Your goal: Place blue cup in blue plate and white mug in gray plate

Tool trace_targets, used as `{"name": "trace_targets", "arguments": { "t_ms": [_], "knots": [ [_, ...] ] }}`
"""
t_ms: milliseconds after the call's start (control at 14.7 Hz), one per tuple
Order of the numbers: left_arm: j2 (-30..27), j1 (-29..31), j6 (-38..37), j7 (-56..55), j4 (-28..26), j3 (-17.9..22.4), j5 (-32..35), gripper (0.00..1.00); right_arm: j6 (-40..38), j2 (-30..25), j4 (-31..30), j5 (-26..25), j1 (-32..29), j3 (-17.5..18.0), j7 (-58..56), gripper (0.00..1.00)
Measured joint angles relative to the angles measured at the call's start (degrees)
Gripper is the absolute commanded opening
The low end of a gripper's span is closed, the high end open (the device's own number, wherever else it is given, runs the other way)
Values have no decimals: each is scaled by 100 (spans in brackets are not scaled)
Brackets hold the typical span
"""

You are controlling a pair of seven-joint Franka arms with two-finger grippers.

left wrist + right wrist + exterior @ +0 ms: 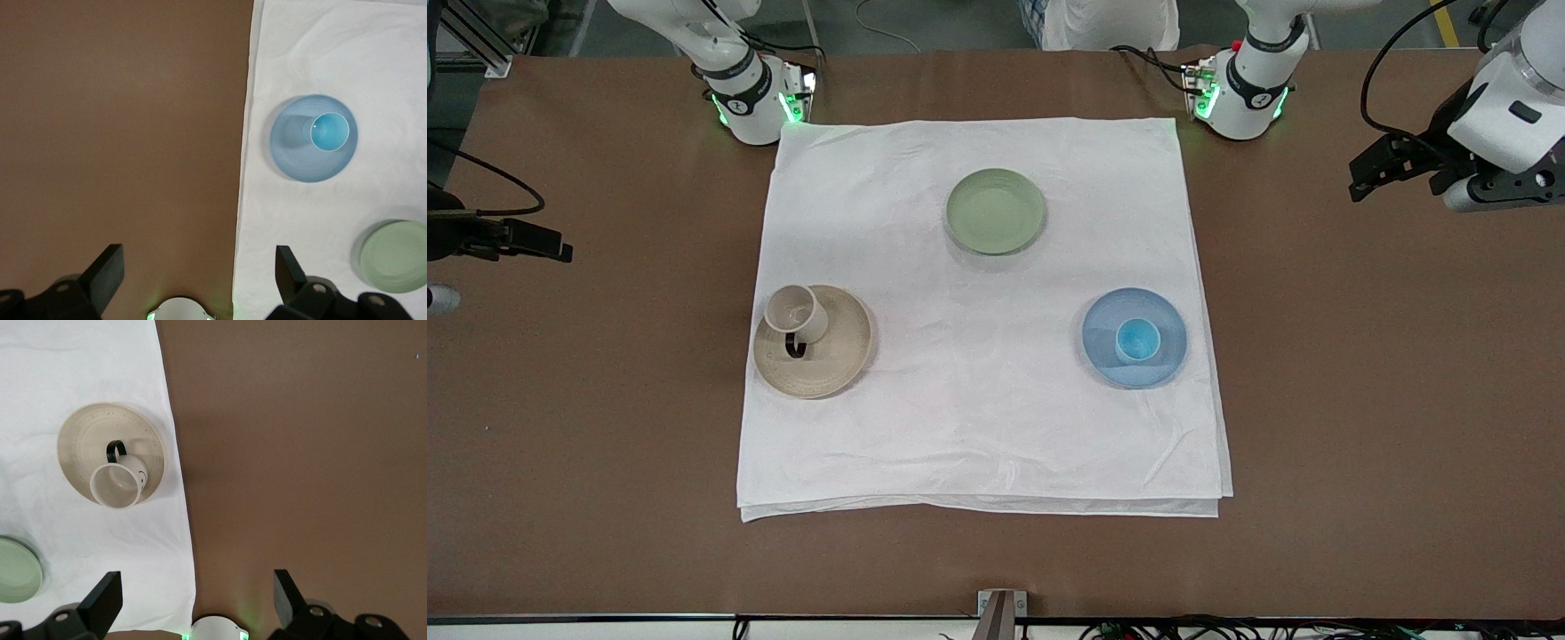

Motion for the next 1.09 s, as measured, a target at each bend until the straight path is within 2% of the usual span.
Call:
{"name": "trace_targets", "arguments": {
  "t_ms": [272, 476, 1087],
  "knots": [
    [3, 16, 66, 207, -3, 19, 0, 100, 571, -696, -814, -4, 3, 39, 0, 100],
    [3, 37, 72, 226, -4, 30, 0, 100, 672, -1235, -1284, -11, 4, 76, 0, 100],
    [58, 97, 117, 554, 3, 48, 0, 100, 688, -1685, -1587, -194, 4, 158, -3, 100]
  ]
}}
